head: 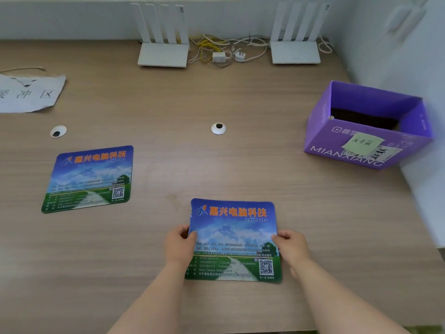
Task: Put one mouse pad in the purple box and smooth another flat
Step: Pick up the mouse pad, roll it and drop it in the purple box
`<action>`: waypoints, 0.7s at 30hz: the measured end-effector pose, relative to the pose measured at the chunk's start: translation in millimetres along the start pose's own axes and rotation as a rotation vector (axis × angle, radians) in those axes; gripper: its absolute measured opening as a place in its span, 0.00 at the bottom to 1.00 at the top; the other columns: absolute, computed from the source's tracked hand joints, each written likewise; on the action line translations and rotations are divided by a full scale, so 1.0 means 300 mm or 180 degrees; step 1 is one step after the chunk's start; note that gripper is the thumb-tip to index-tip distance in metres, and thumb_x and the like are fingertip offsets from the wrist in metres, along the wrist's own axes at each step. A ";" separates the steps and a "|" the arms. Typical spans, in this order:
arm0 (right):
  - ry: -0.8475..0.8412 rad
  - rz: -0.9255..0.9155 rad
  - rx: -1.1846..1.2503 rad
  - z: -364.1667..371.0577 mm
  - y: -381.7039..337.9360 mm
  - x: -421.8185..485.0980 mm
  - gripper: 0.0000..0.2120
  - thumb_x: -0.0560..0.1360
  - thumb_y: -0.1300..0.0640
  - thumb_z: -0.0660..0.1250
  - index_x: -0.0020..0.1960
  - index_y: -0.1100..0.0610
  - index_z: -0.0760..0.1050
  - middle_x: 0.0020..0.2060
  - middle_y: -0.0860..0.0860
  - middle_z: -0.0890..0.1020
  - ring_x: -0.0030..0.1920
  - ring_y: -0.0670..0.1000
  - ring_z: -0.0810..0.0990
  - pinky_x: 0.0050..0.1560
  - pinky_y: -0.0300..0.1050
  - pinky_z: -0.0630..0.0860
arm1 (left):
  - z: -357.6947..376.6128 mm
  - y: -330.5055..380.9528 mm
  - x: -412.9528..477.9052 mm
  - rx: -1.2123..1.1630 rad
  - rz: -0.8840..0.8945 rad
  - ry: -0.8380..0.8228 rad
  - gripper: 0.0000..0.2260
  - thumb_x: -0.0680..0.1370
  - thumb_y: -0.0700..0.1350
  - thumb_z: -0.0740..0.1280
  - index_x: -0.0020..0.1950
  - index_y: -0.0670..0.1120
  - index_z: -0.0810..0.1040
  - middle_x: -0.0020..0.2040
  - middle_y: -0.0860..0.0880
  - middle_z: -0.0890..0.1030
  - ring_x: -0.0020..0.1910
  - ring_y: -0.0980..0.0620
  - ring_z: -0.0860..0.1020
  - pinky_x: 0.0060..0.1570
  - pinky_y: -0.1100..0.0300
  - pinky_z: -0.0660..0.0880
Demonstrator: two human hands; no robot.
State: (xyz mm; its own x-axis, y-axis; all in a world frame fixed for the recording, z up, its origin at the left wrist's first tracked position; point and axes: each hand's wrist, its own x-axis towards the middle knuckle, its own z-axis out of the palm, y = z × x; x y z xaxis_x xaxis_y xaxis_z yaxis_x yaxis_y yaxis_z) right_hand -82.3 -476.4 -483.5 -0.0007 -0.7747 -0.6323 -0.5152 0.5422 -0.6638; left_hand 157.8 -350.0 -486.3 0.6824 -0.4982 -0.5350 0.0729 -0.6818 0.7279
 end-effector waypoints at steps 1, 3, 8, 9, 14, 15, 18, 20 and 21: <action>0.0012 -0.0051 -0.0144 0.002 -0.003 -0.005 0.06 0.73 0.64 0.68 0.38 0.58 0.80 0.36 0.55 0.85 0.37 0.54 0.83 0.40 0.47 0.78 | -0.002 -0.001 0.000 0.0007 0.0021 -0.0033 0.05 0.74 0.39 0.67 0.41 0.47 0.80 0.38 0.47 0.84 0.37 0.47 0.79 0.39 0.54 0.75; 0.0101 -0.0142 -0.0351 0.005 -0.011 -0.011 0.07 0.73 0.62 0.69 0.36 0.58 0.79 0.34 0.54 0.84 0.38 0.55 0.83 0.41 0.49 0.78 | -0.008 -0.001 0.000 -0.0090 0.0012 -0.0057 0.05 0.75 0.39 0.67 0.42 0.48 0.81 0.40 0.49 0.84 0.40 0.47 0.82 0.43 0.51 0.77; 0.0140 -0.0332 -0.0398 -0.006 -0.053 -0.034 0.04 0.72 0.61 0.70 0.38 0.57 0.79 0.35 0.53 0.84 0.39 0.55 0.83 0.44 0.50 0.79 | -0.037 0.031 -0.020 -0.0482 0.0032 -0.0169 0.06 0.76 0.36 0.67 0.43 0.44 0.82 0.40 0.45 0.85 0.41 0.44 0.82 0.46 0.47 0.79; 0.0158 -0.0378 -0.0363 -0.014 -0.070 -0.043 0.05 0.73 0.62 0.70 0.38 0.57 0.79 0.36 0.53 0.84 0.39 0.55 0.83 0.44 0.49 0.79 | -0.045 0.043 -0.023 -0.0528 0.0048 -0.0175 0.07 0.76 0.35 0.67 0.42 0.44 0.82 0.39 0.45 0.85 0.40 0.44 0.82 0.46 0.47 0.79; 0.0194 -0.0598 -0.0133 -0.056 -0.175 -0.078 0.06 0.73 0.63 0.69 0.37 0.58 0.79 0.35 0.54 0.84 0.38 0.55 0.83 0.41 0.49 0.79 | -0.097 0.147 -0.025 -0.0652 0.0140 -0.0149 0.09 0.75 0.35 0.68 0.40 0.47 0.82 0.38 0.46 0.85 0.39 0.43 0.83 0.45 0.48 0.79; 0.0205 -0.0635 -0.0102 -0.065 -0.199 -0.086 0.06 0.73 0.63 0.69 0.37 0.57 0.80 0.35 0.54 0.85 0.38 0.55 0.83 0.42 0.50 0.79 | -0.106 0.167 -0.020 -0.0634 0.0206 -0.0143 0.09 0.75 0.35 0.68 0.40 0.48 0.83 0.37 0.47 0.85 0.39 0.43 0.83 0.45 0.49 0.79; 0.0214 -0.0807 -0.0004 -0.091 -0.279 -0.107 0.06 0.73 0.63 0.70 0.37 0.58 0.80 0.35 0.54 0.85 0.37 0.55 0.83 0.39 0.47 0.77 | -0.138 0.239 -0.012 -0.0557 0.0353 -0.0054 0.09 0.74 0.38 0.70 0.37 0.50 0.83 0.37 0.49 0.86 0.41 0.43 0.84 0.46 0.47 0.79; 0.0251 -0.0954 0.0007 -0.109 -0.339 -0.120 0.06 0.73 0.62 0.70 0.37 0.58 0.80 0.35 0.53 0.85 0.36 0.53 0.82 0.36 0.43 0.74 | -0.157 0.296 -0.016 -0.0636 0.0456 -0.0070 0.08 0.74 0.38 0.70 0.38 0.50 0.84 0.38 0.49 0.86 0.42 0.43 0.84 0.46 0.46 0.80; 0.0271 -0.1009 -0.0005 -0.117 -0.369 -0.125 0.05 0.73 0.62 0.69 0.38 0.58 0.80 0.35 0.53 0.84 0.36 0.52 0.81 0.35 0.41 0.72 | -0.165 0.325 -0.021 -0.0700 0.0509 -0.0080 0.08 0.74 0.38 0.69 0.39 0.49 0.84 0.38 0.48 0.86 0.42 0.43 0.84 0.46 0.45 0.80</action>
State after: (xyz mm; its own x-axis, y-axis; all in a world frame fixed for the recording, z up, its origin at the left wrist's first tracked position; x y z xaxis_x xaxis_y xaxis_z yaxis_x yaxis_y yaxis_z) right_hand -55.3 -518.6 -372.3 0.0883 -0.9294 -0.3585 -0.5024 0.2692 -0.8217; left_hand 196.7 -386.9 -390.7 0.6798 -0.6051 -0.4143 0.1238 -0.4622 0.8781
